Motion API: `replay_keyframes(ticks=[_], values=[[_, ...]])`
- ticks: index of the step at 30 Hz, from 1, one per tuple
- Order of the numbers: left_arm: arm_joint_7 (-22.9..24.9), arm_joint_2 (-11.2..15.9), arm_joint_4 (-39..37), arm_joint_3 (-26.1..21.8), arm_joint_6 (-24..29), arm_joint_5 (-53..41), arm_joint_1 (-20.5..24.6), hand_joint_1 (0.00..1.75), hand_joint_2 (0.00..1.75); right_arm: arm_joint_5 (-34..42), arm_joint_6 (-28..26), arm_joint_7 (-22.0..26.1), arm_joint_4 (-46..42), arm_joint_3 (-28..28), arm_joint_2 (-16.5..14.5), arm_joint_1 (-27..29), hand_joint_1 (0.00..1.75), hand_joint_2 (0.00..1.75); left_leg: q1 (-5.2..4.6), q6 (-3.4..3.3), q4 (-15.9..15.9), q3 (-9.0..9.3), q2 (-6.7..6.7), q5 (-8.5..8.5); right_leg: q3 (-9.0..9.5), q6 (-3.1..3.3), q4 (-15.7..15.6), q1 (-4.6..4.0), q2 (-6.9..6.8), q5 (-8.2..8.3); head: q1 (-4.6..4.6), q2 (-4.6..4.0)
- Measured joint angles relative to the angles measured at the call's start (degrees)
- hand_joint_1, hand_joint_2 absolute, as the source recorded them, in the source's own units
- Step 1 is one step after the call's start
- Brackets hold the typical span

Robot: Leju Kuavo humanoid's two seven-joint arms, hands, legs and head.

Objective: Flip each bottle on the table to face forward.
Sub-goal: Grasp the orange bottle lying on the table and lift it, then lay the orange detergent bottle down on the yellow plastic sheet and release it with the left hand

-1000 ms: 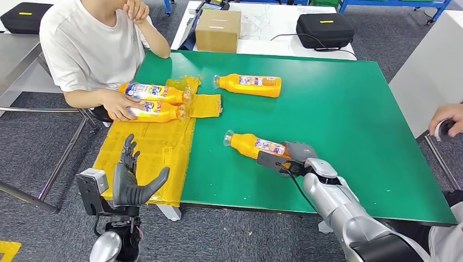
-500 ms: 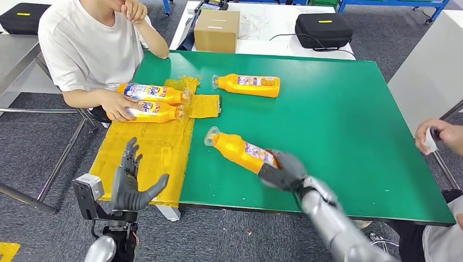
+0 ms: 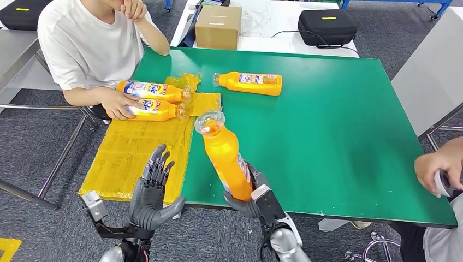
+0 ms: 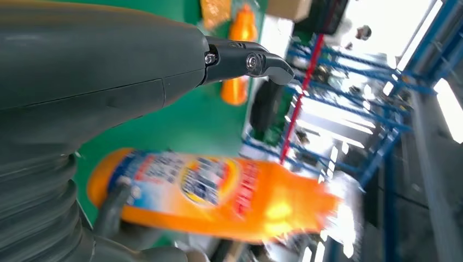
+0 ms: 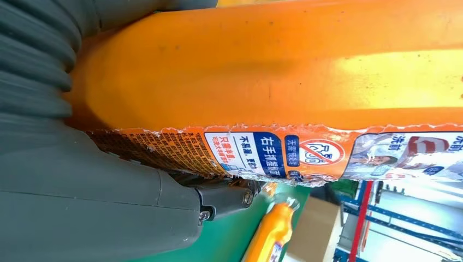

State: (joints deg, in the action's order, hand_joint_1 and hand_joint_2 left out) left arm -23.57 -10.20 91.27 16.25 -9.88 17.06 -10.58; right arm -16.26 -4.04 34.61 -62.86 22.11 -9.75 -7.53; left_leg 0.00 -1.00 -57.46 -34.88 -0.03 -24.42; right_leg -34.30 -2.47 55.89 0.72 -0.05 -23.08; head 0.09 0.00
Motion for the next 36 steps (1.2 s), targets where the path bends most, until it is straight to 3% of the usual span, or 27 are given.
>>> replay_keyframes(ticks=[10, 17, 24, 36], values=[[-2.94, 0.16, -0.07, 3.52, 1.06, -5.28, 0.41, 0.00, 1.75, -6.45, 0.95, 0.56, 4.68, 6.14, -1.98, -2.37, 1.75, 1.75, 0.00, 0.00, 0.00, -0.03, -0.01, 0.00, -0.01, 0.00, 0.01, 0.00, -0.01, 0.00, 0.01, 0.00], [-2.07, 0.09, -0.14, 3.84, 0.75, -3.93, 2.34, 0.00, 1.75, -12.62, -4.34, 1.55, 6.57, 11.55, -3.18, -4.09, 1.75, 1.75, 0.01, 0.01, 0.00, -0.02, -0.01, 0.01, -0.02, 0.00, 0.01, 0.00, -0.01, 0.00, 0.00, 0.00], [1.31, 0.22, -0.66, 4.02, -1.37, 0.30, 2.68, 0.00, 1.75, -17.43, -13.31, 1.15, 8.22, 15.65, -3.80, -5.07, 1.75, 1.75, 0.01, 0.01, 0.00, -0.04, 0.00, 0.00, -0.04, 0.01, 0.01, 0.00, -0.01, 0.00, 0.00, 0.00], [3.28, 0.47, -2.49, 4.01, 1.41, -1.32, 3.07, 0.00, 1.75, -16.64, -11.74, -1.46, 11.11, 18.05, -3.77, -6.52, 1.75, 1.75, 0.01, 0.01, 0.00, -0.04, 0.00, 0.01, -0.05, 0.01, 0.01, 0.00, -0.01, 0.00, 0.00, 0.00]])
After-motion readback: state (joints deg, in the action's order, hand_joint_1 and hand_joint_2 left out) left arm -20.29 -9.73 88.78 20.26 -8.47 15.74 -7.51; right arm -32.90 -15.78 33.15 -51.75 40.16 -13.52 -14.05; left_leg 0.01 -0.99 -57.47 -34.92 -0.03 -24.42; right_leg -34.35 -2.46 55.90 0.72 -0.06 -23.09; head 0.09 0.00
